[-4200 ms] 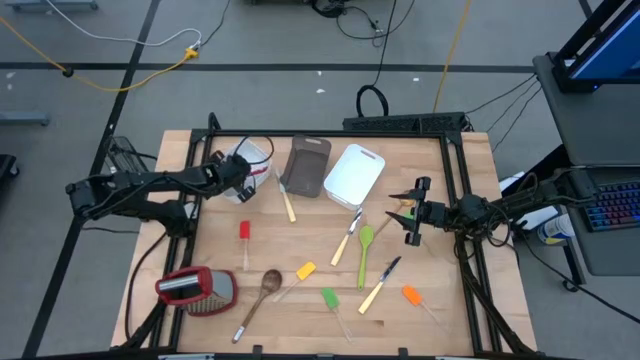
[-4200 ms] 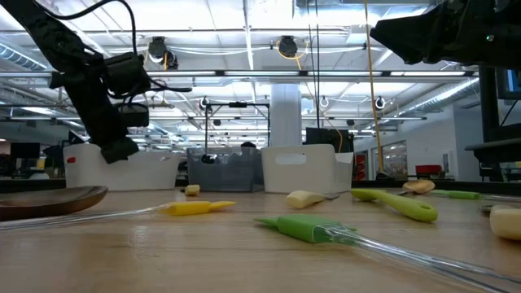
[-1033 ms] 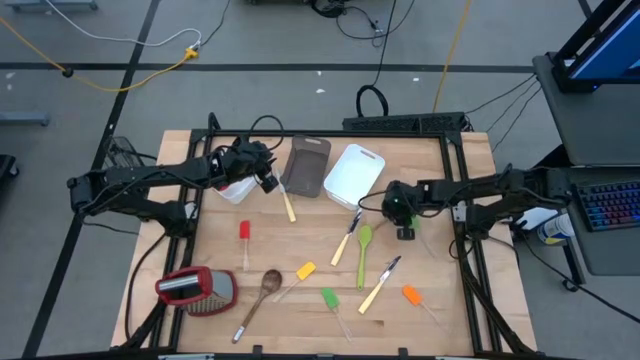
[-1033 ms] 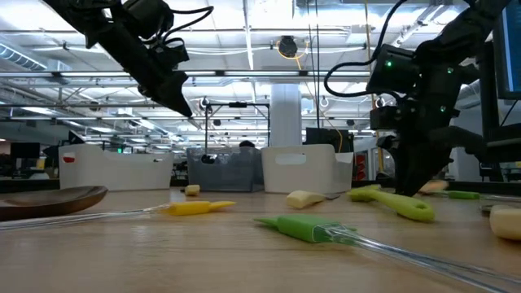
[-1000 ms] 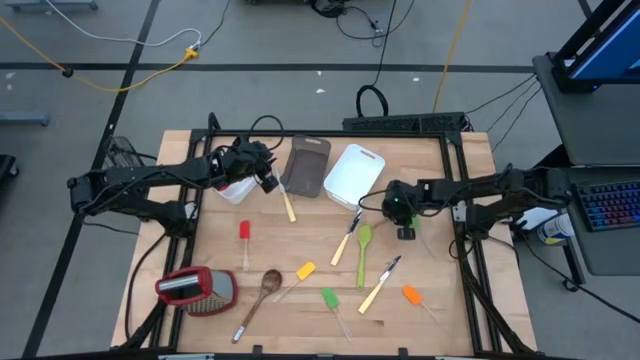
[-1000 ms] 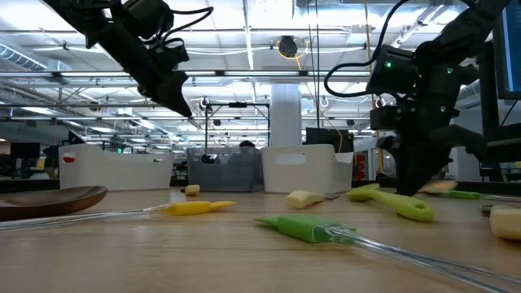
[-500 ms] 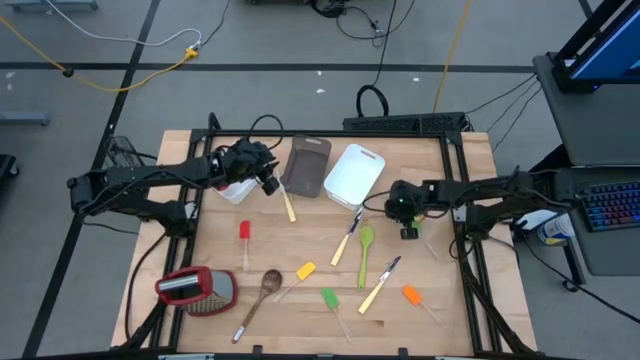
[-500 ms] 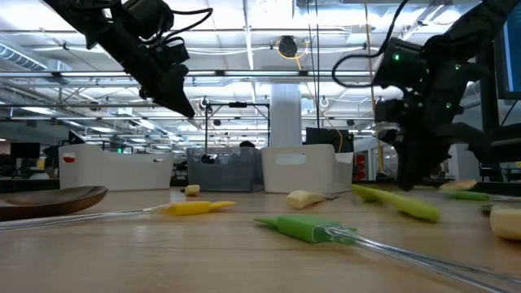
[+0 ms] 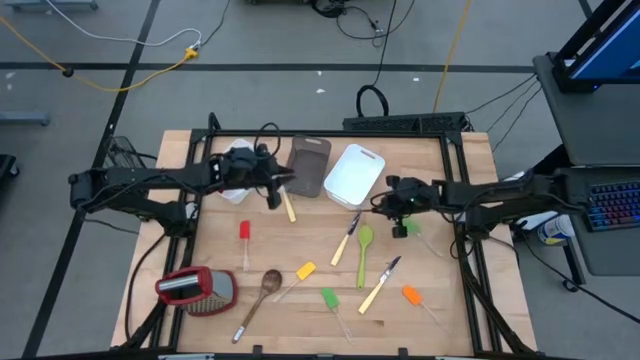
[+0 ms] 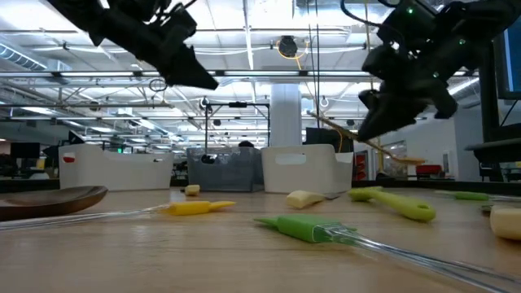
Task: Pick & Place Kitchen Items
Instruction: Put the gold serving spoon into the left white bin
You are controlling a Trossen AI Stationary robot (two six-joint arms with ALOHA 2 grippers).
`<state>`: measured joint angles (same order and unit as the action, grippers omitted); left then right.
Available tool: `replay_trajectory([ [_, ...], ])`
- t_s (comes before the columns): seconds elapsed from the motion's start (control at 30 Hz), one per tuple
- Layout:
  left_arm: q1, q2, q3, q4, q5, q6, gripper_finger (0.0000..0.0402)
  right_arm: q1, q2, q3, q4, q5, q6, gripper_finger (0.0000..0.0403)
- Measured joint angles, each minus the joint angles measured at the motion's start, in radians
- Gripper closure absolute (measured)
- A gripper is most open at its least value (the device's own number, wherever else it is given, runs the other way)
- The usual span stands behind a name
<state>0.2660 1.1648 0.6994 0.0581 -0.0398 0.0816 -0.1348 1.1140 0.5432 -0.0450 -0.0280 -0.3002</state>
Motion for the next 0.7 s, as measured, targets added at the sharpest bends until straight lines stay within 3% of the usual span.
replay_trajectory([
  [0.2, -0.057, 0.000, 0.000, 0.034, 0.017, 0.041, 0.0309, 0.021, 0.062, 0.000, 0.145, 0.000, -0.027, 0.0390],
  [0.5, -0.104, 0.000, 0.000, 0.071, 0.005, 0.044, 0.0223, 0.026, 0.171, 0.001, 0.357, 0.000, -0.003, 0.0390],
  [0.7, -0.129, 0.000, 0.000, 0.104, 0.004, 0.016, 0.0209, 0.026, 0.234, 0.001, 0.550, 0.039, 0.063, 0.0390],
])
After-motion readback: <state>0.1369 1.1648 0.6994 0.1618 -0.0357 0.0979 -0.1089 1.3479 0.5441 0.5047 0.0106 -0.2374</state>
